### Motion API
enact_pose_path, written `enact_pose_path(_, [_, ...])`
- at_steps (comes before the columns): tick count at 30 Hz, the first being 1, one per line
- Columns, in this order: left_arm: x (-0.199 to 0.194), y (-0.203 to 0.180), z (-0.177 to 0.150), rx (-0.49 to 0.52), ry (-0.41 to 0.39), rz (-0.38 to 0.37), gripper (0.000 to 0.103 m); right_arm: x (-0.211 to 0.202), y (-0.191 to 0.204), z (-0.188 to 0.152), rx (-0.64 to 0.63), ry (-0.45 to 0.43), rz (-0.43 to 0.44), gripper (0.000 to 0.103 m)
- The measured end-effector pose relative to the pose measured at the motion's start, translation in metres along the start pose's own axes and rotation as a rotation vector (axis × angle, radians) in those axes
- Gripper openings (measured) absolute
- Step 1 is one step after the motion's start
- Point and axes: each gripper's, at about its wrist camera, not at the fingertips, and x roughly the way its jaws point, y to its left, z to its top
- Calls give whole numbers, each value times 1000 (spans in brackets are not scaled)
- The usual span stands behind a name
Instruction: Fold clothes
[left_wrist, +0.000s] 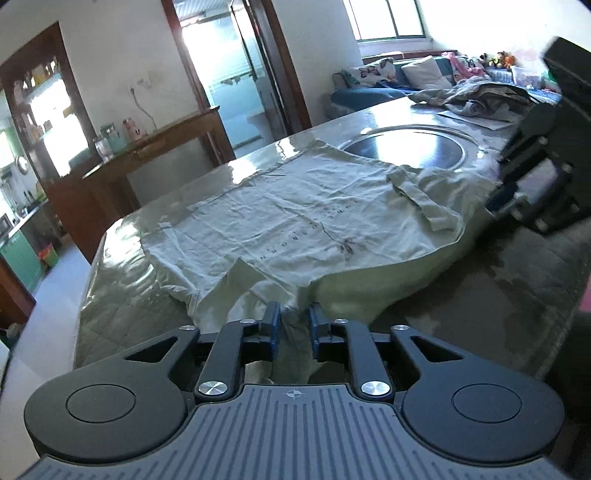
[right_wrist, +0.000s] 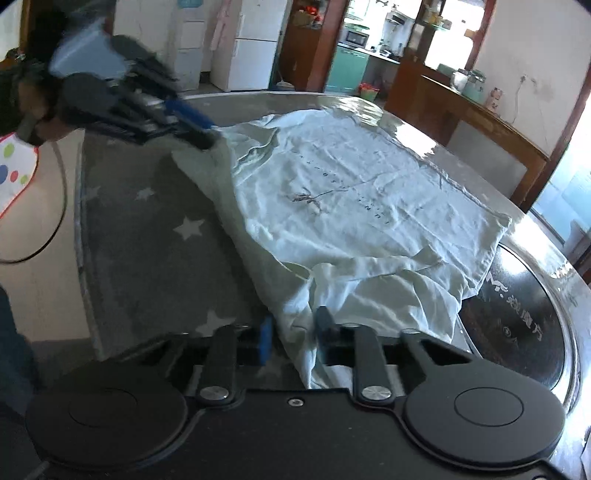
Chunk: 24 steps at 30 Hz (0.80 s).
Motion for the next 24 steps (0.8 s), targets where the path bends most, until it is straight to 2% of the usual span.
enact_pose_path(8, [-17,-17,-21,65,17,44,32,2,-5,-1,16,-2,-4,12])
enact_pose_path(11, [-20,-21,-24,114,12,85,35,2,-4,-1,9,-1,-7,13])
enact_pose_path(17, [-24,-30,-29,216,15,124,46,1,-2,-5,-8,-3,-19,14])
enact_pose_path(18, [-25,-31,-30,224,10,124,52,1,-2,-5,-10,-1,-18,15])
enact_pose_path(20, [-27,-33,-31,239,0,128,56,1,-1,-5,-15,-3,-19,16])
enact_pose_path(24, [-20,-32,-32,246,10,135,55,2,-2,-6,-16,-13,-21,17])
